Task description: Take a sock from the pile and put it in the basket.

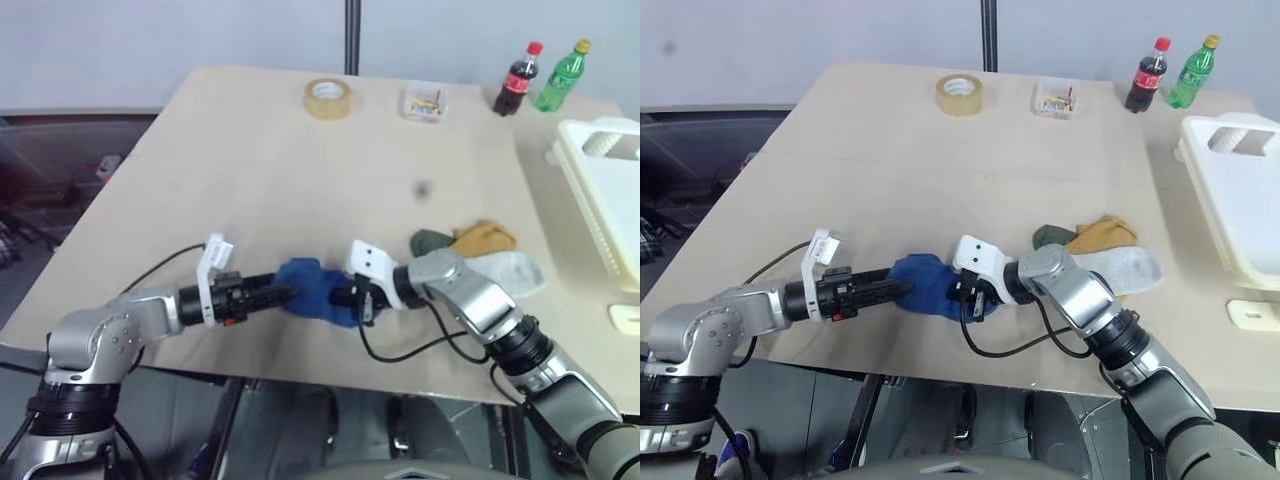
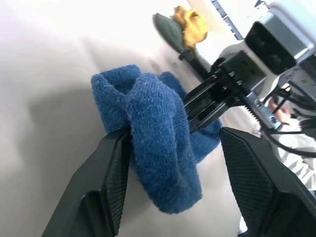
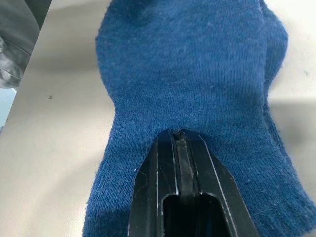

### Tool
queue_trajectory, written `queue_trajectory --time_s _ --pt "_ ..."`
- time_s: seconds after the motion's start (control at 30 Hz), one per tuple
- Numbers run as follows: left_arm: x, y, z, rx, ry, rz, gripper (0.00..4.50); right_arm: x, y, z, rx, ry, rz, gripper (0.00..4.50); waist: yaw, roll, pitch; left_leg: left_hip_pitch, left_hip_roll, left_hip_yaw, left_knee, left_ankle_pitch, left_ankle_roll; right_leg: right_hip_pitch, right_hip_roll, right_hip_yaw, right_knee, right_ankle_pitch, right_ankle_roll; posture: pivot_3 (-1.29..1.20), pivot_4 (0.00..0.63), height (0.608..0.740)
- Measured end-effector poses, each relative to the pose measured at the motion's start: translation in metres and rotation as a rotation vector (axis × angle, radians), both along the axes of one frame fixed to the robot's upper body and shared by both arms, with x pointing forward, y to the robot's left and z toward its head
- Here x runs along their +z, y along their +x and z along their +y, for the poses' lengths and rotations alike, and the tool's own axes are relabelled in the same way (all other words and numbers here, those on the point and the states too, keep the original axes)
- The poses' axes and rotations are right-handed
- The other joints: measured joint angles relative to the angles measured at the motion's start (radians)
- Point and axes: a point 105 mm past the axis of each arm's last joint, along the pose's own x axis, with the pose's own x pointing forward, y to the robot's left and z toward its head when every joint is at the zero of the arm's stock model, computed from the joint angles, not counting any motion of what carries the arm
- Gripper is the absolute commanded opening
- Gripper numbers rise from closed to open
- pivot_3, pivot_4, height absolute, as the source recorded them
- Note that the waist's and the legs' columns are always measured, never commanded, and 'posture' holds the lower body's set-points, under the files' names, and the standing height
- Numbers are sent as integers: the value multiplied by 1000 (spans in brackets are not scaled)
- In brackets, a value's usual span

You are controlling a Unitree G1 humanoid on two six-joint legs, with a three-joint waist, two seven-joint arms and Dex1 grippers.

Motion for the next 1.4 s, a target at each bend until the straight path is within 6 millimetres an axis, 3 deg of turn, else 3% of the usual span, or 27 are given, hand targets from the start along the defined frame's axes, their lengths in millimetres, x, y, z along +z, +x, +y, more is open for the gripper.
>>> queue_trajectory --time_s 0.17,0.3,0.43,0.63,0.73,0.87,0.9,0.93,0.97,1.17,1.4 --pt "7 -3 -15 -74 -62 40 3004 2 0 -13 -53 6 19 45 0 0 0 0 0 0 1 0 0 1 0 0 0 0 0 0 150 740" --pt "6 -5 -38 -151 -124 84 3004 7 0 -27 -116 22 56 45 1 0 0 -1 0 0 1 0 0 1 1 0 0 0 0 0 150 740" --pt "3 -2 -60 -201 -161 97 3004 21 -5 -44 -175 60 83 45 1 0 1 -1 0 0 2 0 0 1 2 0 1 0 0 0 150 740" --pt "-7 6 -90 -234 -186 110 3004 17 -17 -86 -325 -10 65 45 13 0 0 -1 0 0 3 0 1 2 1 0 0 0 1 0 150 740" --pt "-20 14 -109 -236 -137 107 3004 20 -21 -99 -389 0 50 872 20 0 0 -1 1 0 4 0 1 3 3 0 1 0 1 0 150 740" --pt "-26 18 -118 -249 -107 61 3004 32 -20 -100 -443 56 20 2795 22 1 -1 0 2 0 5 0 1 4 4 0 1 0 1 0 150 740" --pt "-26 18 -117 -247 -117 48 3004 35 -19 -98 -457 80 19 3370 22 1 -1 0 2 0 5 0 1 4 3 0 1 0 1 0 150 740" --pt "-24 17 -116 -246 -135 39 3004 37 -17 -97 -475 93 18 3675 22 1 -1 0 2 0 6 0 1 4 3 0 0 0 1 0 150 740" --pt "-21 13 -110 -237 -163 23 3004 40 -15 -93 -488 118 21 4370 17 0 -1 -1 2 1 6 0 1 3 3 1 1 0 1 0 150 740" --pt "12 -1 -54 -154 -89 -198 3004 51 -12 -71 -471 203 48 4448 2 1 0 -1 4 0 4 0 1 2 4 1 -1 0 0 0 150 740" --pt "7 -17 -18 -59 91 -323 3004 24 -6 -52 -446 149 123 4448 5 1 0 -2 2 0 3 0 1 2 1 0 -1 -2 -4 0 150 740"
